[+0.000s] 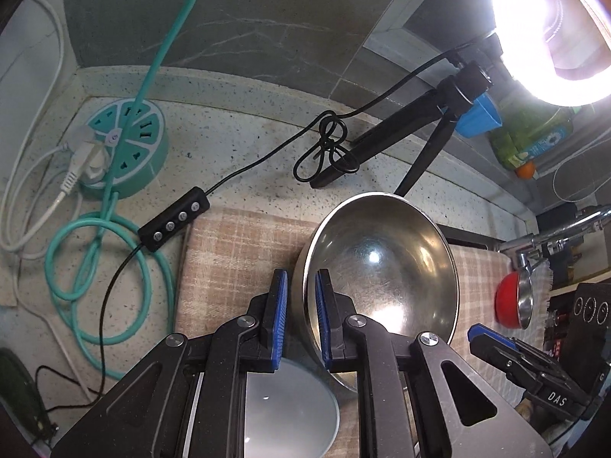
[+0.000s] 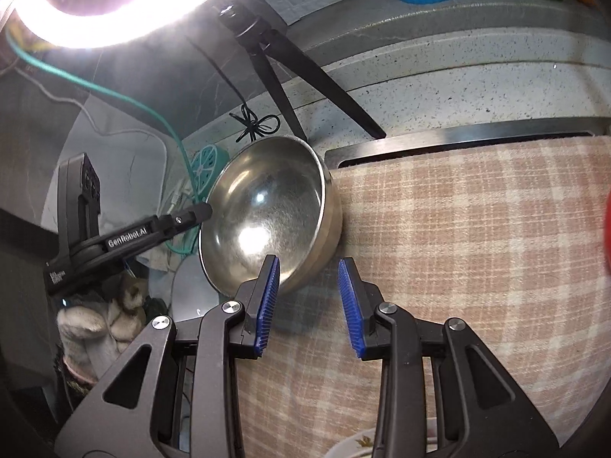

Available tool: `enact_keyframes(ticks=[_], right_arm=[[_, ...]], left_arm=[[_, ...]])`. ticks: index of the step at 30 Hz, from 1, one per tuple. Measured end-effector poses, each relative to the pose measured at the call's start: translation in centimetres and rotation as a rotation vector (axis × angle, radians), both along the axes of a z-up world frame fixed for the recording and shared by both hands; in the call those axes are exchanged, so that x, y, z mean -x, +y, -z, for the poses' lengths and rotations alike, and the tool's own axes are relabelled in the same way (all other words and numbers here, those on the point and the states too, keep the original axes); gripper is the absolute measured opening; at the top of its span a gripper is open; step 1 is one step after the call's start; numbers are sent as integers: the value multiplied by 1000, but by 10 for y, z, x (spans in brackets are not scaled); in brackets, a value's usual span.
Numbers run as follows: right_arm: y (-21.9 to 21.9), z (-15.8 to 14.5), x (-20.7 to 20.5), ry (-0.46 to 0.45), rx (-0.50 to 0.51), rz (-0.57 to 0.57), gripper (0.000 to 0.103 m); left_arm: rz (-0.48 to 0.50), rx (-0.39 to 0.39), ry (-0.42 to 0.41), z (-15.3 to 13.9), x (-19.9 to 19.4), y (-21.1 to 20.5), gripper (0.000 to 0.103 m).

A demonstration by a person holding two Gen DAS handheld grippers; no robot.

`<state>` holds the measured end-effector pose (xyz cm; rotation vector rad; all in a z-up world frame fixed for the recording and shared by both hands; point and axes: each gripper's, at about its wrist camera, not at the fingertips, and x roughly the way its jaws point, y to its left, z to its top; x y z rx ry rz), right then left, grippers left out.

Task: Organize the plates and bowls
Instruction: 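Move both grippers to the large steel bowl rim and close on it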

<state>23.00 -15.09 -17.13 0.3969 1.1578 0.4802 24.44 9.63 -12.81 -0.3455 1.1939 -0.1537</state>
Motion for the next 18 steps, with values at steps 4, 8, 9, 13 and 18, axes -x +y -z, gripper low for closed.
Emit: enact_keyframes(ticks=[4, 8, 9, 13, 18], right_arm=[[4, 6, -9, 30, -22, 9, 33], [9, 11, -14, 50, -25, 9, 33], [10, 13, -15, 55, -24, 10, 33], [15, 17, -17, 65, 2, 1, 33], [18, 21, -19, 68, 25, -5, 23]], left_arm=[[2, 7, 11, 4, -4, -2, 13], [14, -2, 14, 6, -5, -5, 13], [16, -5, 13, 6, -5, -5, 13], [29, -21, 9, 6, -6, -11, 13], [39, -46, 4, 7, -8, -17, 13]])
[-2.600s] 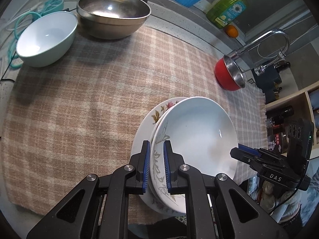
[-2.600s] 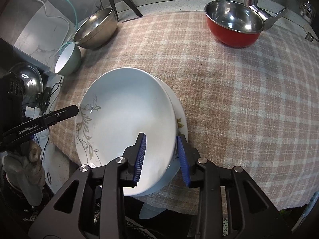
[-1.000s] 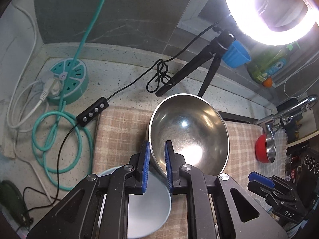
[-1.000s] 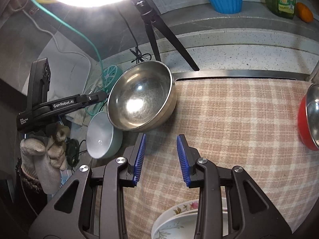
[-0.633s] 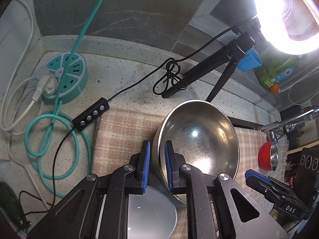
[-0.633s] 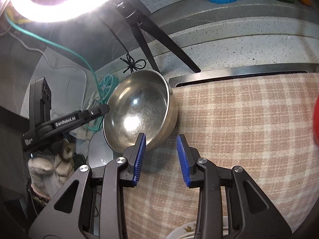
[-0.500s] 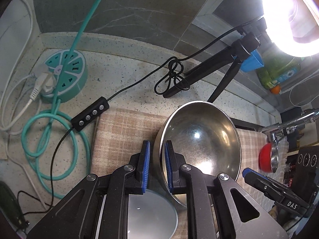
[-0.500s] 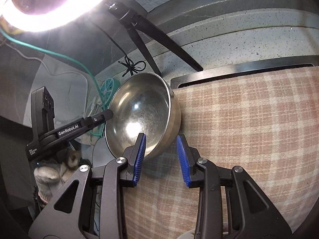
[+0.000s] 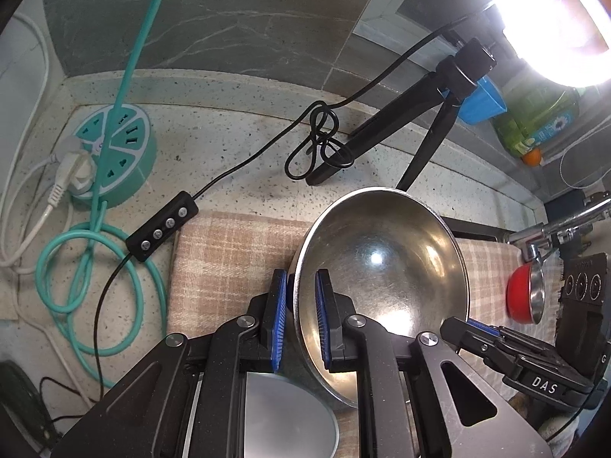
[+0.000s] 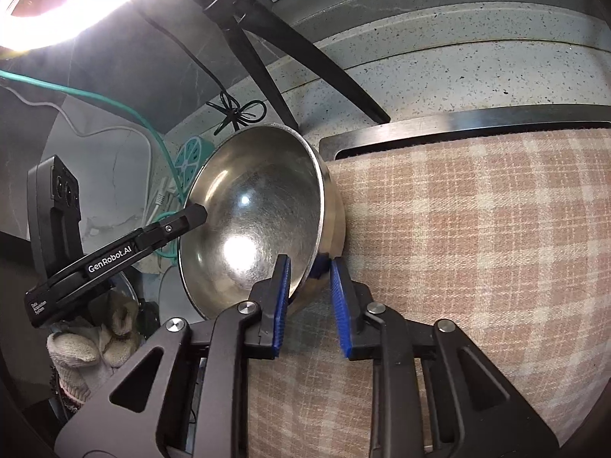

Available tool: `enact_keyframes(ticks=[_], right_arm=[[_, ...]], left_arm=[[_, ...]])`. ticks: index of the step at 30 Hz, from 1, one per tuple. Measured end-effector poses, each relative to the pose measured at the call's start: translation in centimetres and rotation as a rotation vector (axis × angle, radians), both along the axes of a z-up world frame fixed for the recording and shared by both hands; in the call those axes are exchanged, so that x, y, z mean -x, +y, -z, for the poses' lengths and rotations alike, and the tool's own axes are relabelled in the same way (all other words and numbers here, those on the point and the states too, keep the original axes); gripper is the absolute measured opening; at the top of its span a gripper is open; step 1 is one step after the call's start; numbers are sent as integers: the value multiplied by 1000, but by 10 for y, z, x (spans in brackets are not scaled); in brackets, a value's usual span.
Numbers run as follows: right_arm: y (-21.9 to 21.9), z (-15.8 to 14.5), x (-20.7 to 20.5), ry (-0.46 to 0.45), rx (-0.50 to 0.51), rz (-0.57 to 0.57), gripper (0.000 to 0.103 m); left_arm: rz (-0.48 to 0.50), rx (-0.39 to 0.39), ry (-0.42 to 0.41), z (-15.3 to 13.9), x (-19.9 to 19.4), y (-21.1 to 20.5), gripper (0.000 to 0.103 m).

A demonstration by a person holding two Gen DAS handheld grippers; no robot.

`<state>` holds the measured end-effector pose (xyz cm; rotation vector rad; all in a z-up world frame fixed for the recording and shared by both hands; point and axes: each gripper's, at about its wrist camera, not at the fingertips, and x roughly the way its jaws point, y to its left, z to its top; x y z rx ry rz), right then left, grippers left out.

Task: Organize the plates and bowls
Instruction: 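Move both grippers to the large steel bowl rim and close on it, then lift the steel bowl with both grippers and carry it beside the plate stack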

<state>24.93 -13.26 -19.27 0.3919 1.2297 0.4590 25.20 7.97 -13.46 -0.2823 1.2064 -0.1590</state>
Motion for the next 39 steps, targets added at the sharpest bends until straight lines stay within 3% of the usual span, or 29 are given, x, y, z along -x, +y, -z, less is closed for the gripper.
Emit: enact_keyframes(ticks=[10, 18, 39], right_arm=[[-7, -6, 9, 1, 18, 10, 22], [-22, -27, 29, -36, 11, 24, 22], [-30, -48, 119, -83, -23, -80, 22]], left_arm=[[-2, 11, -19, -5, 7, -7, 13], [4, 32, -49, -18, 23, -18, 13], [-41, 29, -174, -56, 132, -30, 13]])
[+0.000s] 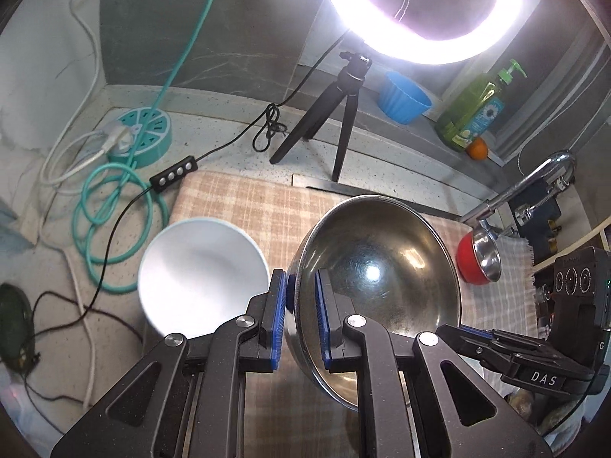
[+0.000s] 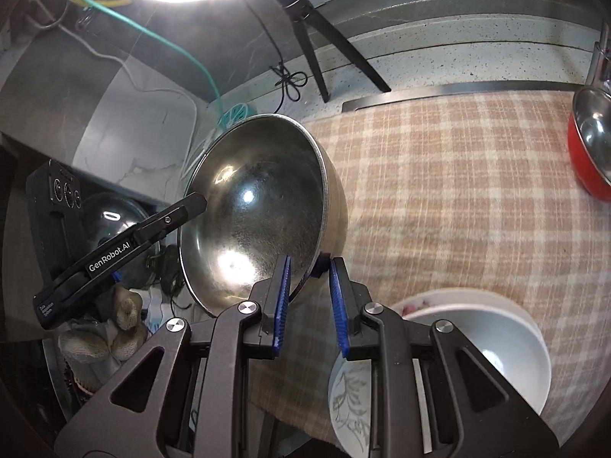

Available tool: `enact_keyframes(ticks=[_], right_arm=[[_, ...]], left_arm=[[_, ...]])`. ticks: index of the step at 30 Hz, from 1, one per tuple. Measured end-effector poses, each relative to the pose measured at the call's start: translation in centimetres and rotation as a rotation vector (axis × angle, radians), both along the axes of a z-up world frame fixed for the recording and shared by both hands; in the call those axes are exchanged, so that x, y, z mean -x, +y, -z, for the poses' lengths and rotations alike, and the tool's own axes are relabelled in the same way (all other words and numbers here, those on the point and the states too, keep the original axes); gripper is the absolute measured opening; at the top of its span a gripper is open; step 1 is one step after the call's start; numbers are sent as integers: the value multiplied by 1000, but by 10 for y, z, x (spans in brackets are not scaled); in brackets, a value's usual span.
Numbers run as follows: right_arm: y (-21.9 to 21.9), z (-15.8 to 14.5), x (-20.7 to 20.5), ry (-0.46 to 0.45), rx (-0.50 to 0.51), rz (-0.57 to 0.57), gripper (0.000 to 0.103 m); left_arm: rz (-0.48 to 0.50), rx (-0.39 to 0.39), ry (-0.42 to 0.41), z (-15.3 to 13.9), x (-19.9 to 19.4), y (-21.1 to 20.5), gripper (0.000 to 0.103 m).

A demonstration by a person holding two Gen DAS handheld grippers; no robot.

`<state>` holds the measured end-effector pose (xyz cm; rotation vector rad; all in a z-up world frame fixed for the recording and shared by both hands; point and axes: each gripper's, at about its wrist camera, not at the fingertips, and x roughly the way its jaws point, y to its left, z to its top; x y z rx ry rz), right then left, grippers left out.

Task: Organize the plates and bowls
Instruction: 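Lift the steel bowl with both grippers and carry it beside the plate stack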

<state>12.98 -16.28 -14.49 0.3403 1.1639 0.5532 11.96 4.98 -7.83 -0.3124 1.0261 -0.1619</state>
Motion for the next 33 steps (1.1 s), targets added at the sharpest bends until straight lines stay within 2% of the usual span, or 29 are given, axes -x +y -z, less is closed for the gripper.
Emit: enact_keyframes(ticks=[7, 15, 22, 33], right_arm=[[15, 8, 33, 20, 22, -89, 22], [39, 41, 57, 91, 41, -172, 22], [47, 53, 72, 98, 66, -202, 22], [43, 54, 77, 93, 81, -187, 22]], left_arm=[[-48, 14, -1, 0, 49, 7, 13], [-118, 30, 34, 16, 90, 22, 13], [-152, 44, 66, 33, 111, 30, 13], [-162, 75, 102, 48, 121, 31, 13]])
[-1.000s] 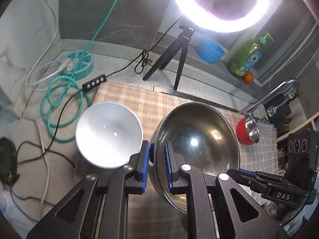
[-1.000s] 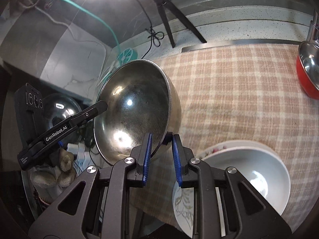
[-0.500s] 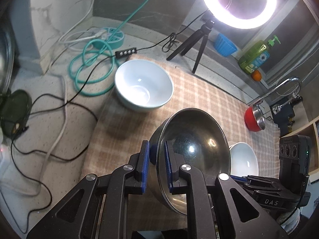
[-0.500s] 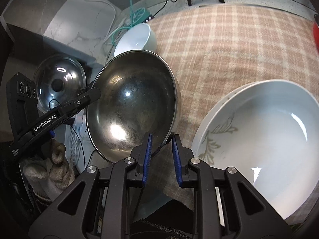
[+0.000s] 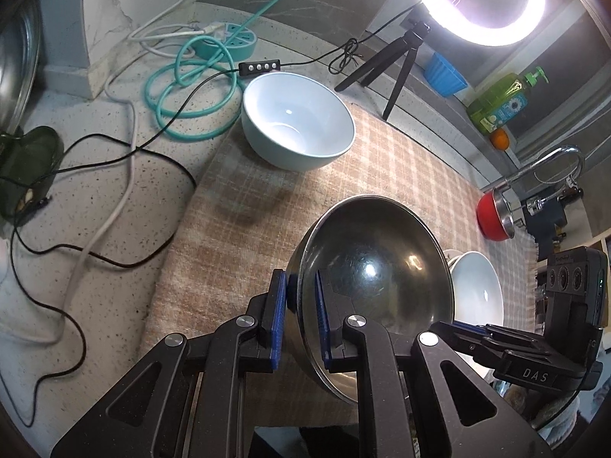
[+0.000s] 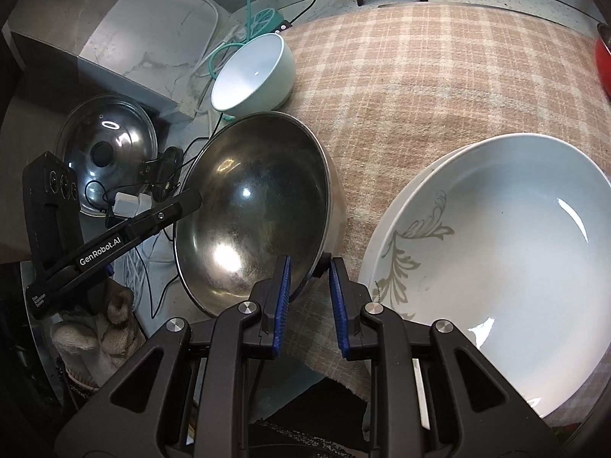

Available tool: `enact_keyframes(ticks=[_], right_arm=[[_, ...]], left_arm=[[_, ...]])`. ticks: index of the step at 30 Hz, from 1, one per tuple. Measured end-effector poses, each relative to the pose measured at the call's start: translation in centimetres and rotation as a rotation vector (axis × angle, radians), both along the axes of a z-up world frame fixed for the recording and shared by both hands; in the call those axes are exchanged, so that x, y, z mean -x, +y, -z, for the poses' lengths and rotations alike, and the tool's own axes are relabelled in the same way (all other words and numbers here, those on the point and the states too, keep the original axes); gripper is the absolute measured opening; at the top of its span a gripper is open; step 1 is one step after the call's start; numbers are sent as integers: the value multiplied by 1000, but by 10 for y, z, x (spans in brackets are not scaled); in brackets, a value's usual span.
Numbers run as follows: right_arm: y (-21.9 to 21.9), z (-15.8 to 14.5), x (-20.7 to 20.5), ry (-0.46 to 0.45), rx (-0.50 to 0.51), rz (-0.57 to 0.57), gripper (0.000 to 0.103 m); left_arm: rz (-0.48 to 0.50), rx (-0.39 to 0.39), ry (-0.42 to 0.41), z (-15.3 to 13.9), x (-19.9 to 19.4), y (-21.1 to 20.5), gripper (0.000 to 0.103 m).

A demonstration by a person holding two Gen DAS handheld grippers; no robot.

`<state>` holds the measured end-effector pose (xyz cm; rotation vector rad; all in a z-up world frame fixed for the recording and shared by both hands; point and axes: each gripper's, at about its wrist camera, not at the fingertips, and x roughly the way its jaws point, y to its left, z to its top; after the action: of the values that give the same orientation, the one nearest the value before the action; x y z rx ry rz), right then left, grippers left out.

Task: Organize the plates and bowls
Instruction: 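Lift the steel bowl with both grippers and carry it beside the plate stack, then lower the steel bowl onto the cloth and open both grippers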

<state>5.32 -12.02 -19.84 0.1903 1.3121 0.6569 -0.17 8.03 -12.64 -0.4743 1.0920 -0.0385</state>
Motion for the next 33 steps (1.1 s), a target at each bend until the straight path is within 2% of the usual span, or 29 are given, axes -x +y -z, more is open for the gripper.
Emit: enact_keyframes(ticks=[21, 27, 29, 31, 33], right_arm=[[10, 7, -2, -2, 27, -46, 23], [7, -4, -1, -57, 30, -34, 23], [5, -11, -1, -88, 26, -20, 26], [1, -19, 0, -114, 17, -10, 34], [-2, -26, 0, -136, 12, -2, 36]], left_arm=[[-27, 15, 40, 15, 2, 7, 14], [-17, -15, 27, 8, 2, 4, 14], [-19, -22, 17, 4, 1, 5, 14], [-35, -20, 6, -1, 0, 8, 14], [-48, -12, -10, -7, -1, 10, 14]])
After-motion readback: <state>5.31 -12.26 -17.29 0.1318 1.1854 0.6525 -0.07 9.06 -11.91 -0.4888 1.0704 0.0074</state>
